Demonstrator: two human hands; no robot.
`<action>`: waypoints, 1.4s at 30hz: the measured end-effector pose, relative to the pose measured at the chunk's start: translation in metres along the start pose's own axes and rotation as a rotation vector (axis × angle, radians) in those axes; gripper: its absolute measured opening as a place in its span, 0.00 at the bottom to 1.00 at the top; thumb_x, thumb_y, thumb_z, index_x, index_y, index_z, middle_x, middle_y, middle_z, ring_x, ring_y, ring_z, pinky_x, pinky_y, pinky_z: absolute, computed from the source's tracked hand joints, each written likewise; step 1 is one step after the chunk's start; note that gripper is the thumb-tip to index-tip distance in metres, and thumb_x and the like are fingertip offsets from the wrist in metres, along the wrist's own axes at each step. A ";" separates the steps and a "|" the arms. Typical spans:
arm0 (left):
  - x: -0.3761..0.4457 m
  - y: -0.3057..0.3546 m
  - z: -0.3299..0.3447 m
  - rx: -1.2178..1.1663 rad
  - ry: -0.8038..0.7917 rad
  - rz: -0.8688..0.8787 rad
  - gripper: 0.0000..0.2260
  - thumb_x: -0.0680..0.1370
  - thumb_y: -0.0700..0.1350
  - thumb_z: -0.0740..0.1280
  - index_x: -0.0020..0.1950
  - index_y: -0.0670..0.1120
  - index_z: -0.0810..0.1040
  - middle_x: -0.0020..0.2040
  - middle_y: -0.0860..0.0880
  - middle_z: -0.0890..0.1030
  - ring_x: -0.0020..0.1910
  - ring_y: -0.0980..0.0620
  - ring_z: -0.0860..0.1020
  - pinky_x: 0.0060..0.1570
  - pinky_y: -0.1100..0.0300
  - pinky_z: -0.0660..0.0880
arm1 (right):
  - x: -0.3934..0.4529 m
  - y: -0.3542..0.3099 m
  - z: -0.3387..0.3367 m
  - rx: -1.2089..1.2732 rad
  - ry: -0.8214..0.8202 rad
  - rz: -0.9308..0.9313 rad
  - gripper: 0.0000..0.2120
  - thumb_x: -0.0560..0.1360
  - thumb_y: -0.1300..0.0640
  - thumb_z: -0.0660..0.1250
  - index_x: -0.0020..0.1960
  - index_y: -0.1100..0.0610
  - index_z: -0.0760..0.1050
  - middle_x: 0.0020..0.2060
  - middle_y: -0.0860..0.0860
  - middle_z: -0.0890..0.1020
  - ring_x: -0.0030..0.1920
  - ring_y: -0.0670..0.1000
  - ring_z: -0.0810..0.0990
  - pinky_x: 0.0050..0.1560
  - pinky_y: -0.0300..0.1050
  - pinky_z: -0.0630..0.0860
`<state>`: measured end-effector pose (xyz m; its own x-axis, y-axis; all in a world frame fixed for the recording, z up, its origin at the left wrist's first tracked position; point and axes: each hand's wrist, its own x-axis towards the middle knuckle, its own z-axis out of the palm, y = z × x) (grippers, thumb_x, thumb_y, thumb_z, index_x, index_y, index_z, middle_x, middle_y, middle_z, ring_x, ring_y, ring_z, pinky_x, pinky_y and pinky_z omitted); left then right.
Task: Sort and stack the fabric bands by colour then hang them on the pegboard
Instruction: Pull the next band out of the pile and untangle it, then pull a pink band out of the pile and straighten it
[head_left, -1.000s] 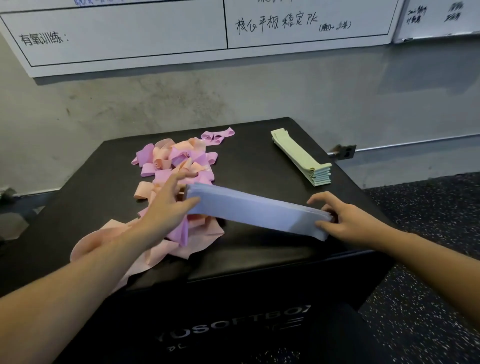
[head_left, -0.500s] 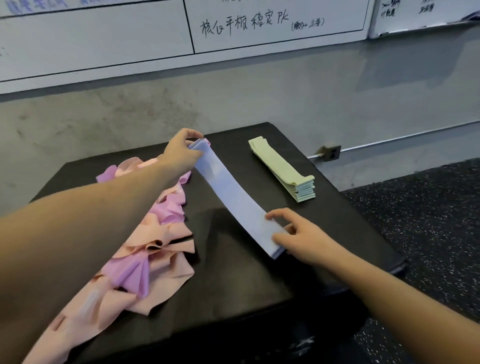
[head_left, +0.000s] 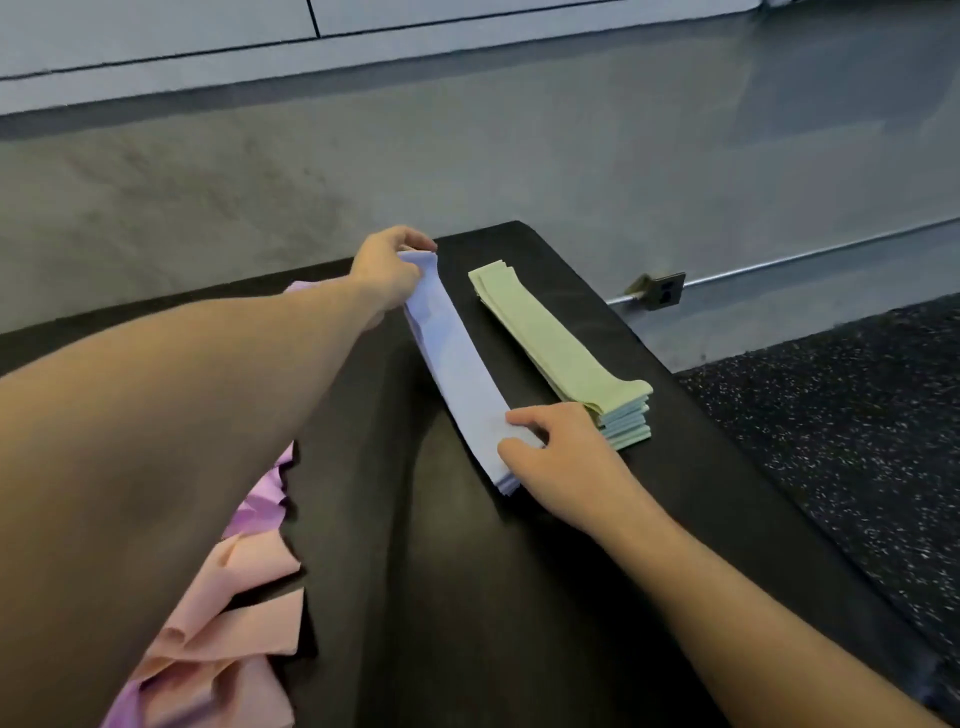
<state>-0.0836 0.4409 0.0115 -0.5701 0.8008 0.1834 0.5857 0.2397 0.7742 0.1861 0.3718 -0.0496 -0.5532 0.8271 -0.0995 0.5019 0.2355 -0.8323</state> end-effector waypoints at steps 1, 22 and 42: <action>0.006 -0.005 0.007 -0.015 -0.001 -0.002 0.17 0.76 0.30 0.62 0.54 0.49 0.80 0.47 0.49 0.81 0.48 0.50 0.79 0.39 0.64 0.76 | 0.000 0.002 0.002 -0.026 0.011 -0.016 0.22 0.77 0.50 0.63 0.71 0.47 0.72 0.67 0.45 0.70 0.58 0.45 0.77 0.52 0.38 0.72; -0.034 -0.037 -0.006 -0.080 0.038 -0.099 0.09 0.80 0.43 0.67 0.59 0.52 0.78 0.62 0.49 0.78 0.57 0.52 0.76 0.57 0.55 0.78 | -0.016 0.001 0.010 -0.178 0.116 -0.091 0.21 0.84 0.48 0.54 0.76 0.48 0.64 0.71 0.46 0.63 0.59 0.52 0.78 0.61 0.51 0.75; -0.299 -0.111 -0.187 0.624 -0.462 0.151 0.32 0.72 0.75 0.62 0.75 0.66 0.66 0.74 0.62 0.70 0.71 0.59 0.69 0.71 0.53 0.67 | -0.083 -0.054 0.089 -0.202 -0.189 -0.472 0.20 0.78 0.50 0.68 0.67 0.40 0.68 0.62 0.38 0.70 0.47 0.41 0.79 0.55 0.43 0.77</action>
<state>-0.0859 0.0724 -0.0162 -0.2421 0.9632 -0.1170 0.9305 0.2647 0.2532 0.1460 0.2448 -0.0450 -0.8497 0.5061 0.1479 0.2777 0.6680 -0.6904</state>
